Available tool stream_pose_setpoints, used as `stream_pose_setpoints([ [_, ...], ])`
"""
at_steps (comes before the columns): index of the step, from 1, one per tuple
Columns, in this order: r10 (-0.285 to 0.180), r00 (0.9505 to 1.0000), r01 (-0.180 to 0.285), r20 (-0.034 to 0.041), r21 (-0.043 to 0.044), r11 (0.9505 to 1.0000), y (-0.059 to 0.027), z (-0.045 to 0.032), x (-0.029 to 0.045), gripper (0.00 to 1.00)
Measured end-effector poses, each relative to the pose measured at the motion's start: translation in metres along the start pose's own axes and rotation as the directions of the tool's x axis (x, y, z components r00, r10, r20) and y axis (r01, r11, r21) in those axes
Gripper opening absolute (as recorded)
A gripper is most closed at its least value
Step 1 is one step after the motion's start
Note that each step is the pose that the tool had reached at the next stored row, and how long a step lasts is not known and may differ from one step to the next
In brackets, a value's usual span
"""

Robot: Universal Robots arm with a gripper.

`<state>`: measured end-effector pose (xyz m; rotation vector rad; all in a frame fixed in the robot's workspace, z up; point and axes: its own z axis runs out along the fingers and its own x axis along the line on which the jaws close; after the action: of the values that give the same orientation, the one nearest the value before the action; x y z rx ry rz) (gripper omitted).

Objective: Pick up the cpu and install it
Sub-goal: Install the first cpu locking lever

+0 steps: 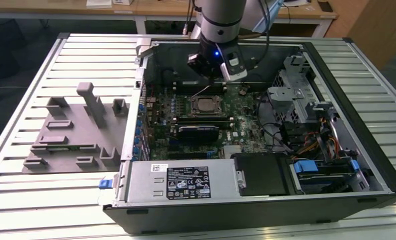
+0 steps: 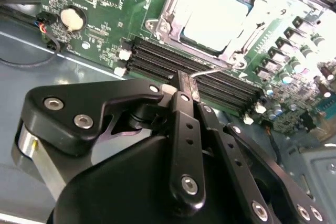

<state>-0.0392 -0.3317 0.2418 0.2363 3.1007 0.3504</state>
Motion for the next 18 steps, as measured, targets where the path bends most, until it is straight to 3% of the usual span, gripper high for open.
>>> stream_pose_setpoints([
  [3,-0.002,0.9999,0.002,0.014,0.0007,1.0,-0.0006,0.0028,0.0001,0.11],
  [7,-0.005,0.9996,0.005,0.0265,-0.0005,1.0,-0.0015,0.0069,0.0008,0.11],
  [12,-0.006,0.9994,0.006,0.0339,-0.0015,1.0,-0.0023,0.0095,0.0025,0.11],
  [18,-0.007,0.9994,0.007,0.0347,-0.0018,1.0,-0.0027,0.0099,0.0047,0.11],
])
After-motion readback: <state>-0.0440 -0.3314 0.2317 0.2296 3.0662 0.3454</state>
